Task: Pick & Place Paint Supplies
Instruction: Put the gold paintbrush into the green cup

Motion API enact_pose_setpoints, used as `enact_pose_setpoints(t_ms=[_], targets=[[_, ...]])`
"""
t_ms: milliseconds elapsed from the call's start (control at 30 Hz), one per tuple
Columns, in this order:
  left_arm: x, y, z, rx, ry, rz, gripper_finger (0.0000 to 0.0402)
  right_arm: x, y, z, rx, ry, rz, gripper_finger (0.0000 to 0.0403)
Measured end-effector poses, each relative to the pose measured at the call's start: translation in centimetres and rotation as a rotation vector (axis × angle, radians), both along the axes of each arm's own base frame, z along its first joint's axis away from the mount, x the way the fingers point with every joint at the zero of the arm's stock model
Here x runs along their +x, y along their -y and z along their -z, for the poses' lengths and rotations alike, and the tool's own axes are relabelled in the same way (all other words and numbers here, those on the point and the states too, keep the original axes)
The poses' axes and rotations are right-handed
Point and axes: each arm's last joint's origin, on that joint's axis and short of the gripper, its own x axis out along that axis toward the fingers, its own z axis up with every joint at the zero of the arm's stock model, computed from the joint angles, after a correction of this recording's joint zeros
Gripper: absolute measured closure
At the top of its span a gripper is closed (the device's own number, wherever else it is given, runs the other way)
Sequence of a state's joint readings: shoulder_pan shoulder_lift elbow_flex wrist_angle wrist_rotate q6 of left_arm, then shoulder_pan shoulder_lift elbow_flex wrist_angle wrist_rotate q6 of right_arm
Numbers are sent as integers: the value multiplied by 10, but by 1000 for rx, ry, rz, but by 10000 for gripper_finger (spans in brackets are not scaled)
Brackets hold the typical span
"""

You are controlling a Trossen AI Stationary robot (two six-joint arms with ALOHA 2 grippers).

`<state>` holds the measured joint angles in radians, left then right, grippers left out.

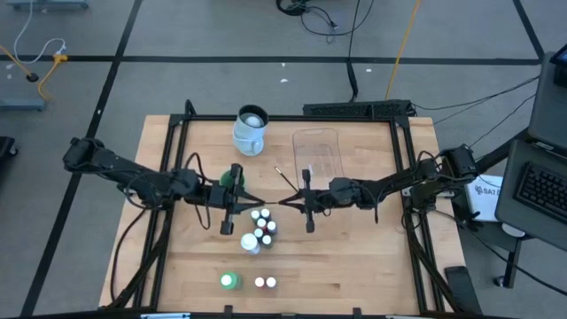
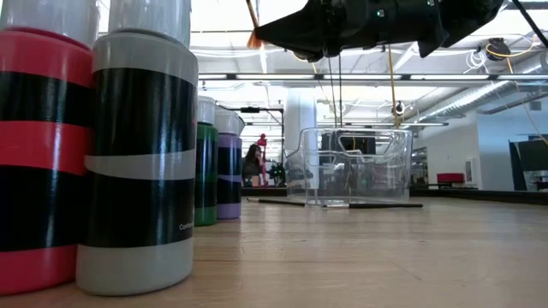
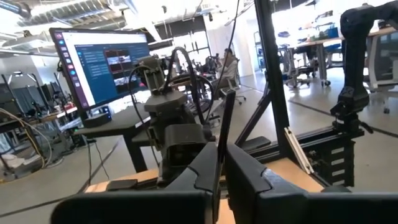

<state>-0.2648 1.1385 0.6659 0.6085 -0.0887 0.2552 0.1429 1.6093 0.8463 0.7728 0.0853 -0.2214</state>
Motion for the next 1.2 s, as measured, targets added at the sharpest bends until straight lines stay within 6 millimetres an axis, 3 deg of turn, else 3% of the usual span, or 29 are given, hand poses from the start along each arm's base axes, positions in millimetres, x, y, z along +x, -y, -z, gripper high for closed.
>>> enact_pose_setpoints(t_ms=[400, 633, 833, 1033, 1200], targets=[[0, -1, 1, 35, -8, -8, 400, 0, 0, 2, 23, -22, 24, 392], [-13, -1, -8, 25, -9, -33, 401, -1, -2, 7, 73, -67, 108, 310], [-46, -2, -21, -30, -55, -167, 401, -10, -9, 22, 89, -123, 102, 259], [-80, -9, -22, -102, -152, -368, 401, -33, -26, 45, 102, -145, 79, 276], [-92, -15, -14, -140, -233, -480, 401, -53, -40, 62, 94, -160, 18, 307]])
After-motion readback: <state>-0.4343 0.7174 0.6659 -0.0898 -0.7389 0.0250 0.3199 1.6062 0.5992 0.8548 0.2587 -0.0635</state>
